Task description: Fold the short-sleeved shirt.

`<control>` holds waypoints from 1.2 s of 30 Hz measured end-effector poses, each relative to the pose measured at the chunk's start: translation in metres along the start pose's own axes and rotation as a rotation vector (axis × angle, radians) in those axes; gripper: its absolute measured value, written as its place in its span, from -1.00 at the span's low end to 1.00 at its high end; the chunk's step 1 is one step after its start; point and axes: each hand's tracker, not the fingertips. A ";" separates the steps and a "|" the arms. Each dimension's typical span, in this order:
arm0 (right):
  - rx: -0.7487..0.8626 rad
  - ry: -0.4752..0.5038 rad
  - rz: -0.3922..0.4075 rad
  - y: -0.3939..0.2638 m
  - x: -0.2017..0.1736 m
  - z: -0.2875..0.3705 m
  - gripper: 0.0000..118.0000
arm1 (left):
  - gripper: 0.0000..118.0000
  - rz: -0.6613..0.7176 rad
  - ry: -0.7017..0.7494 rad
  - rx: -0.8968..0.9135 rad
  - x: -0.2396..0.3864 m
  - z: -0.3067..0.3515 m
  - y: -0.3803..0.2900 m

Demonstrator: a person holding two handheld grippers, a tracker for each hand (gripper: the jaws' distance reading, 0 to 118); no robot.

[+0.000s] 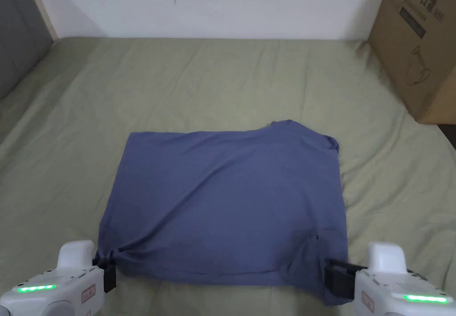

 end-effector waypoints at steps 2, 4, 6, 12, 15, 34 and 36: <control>-0.067 -0.001 0.007 -0.013 -0.004 -0.017 0.88 | -0.93 0.009 -0.011 0.002 0.000 0.000 0.002; -0.108 0.009 0.003 -0.018 -0.011 -0.023 0.81 | -0.93 0.016 -0.012 0.003 0.000 0.000 0.003; -0.112 0.004 -0.004 -0.022 -0.016 -0.025 0.28 | -0.93 0.021 -0.016 0.005 -0.001 0.001 0.004; -0.047 0.006 0.021 -0.018 -0.015 -0.019 -0.86 | -0.93 0.038 -0.012 -0.001 -0.005 -0.002 0.007; 0.003 0.035 0.016 -0.002 -0.011 -0.005 -0.86 | -0.93 0.059 -0.018 0.011 -0.008 0.000 0.015; 0.082 0.004 0.034 0.144 -0.029 -0.075 -0.86 | -0.93 0.065 -0.010 0.046 -0.012 -0.099 0.152; 0.025 -0.003 0.026 0.149 -0.026 -0.101 -0.86 | -0.93 0.066 -0.004 0.013 -0.013 -0.126 0.159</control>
